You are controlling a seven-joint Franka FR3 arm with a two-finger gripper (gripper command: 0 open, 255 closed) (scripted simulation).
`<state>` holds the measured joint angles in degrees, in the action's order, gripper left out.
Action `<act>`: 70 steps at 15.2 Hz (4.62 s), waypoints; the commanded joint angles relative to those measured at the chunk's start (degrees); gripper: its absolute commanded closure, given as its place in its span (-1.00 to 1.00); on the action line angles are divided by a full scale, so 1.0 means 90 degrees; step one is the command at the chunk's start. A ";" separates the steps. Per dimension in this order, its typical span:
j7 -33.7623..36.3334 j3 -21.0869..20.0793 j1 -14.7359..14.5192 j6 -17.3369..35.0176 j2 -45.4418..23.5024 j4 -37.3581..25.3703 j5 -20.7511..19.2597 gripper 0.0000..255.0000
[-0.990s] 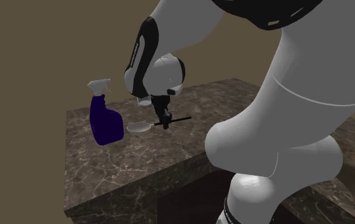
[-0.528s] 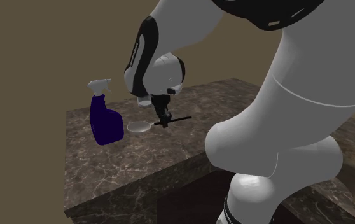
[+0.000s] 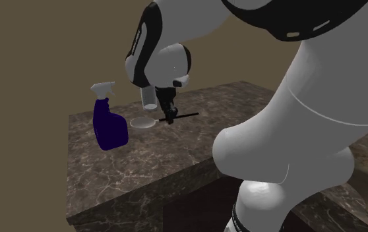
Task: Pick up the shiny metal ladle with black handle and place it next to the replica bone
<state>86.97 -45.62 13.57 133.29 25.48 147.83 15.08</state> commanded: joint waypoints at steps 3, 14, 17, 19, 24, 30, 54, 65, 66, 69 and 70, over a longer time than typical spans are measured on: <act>-0.0096 0.0194 -0.0102 -0.0429 0.0257 -0.0177 0.0059 1.00; -0.0253 0.0614 -0.0204 -0.1495 0.0710 -0.0798 0.0041 1.00; -0.0280 0.0710 -0.0211 -0.1769 0.0790 -0.0993 0.0016 1.00; -0.0296 0.0770 -0.0211 -0.1949 0.0834 -0.1129 -0.0004 1.00; -0.0326 0.0907 -0.0201 -0.2388 0.0912 -0.1489 -0.0060 1.00; -0.0675 0.1347 -0.0256 -0.2771 0.1278 -0.1460 -0.0084 1.00; -0.4478 0.5244 0.0694 -0.3170 0.3269 0.0384 -0.1914 1.00; -0.6210 0.7005 0.1360 -0.2845 0.2431 -0.0242 -0.2948 1.00; -0.6363 0.7162 0.1391 -0.2807 0.2308 -0.0344 -0.3013 1.00; -0.6819 0.7632 0.1443 -0.2691 0.1905 -0.0690 -0.3167 1.00; -0.6973 0.7789 0.1450 -0.2653 0.1759 -0.0819 -0.3202 1.00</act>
<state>25.62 23.17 26.60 109.42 42.65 142.02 -13.47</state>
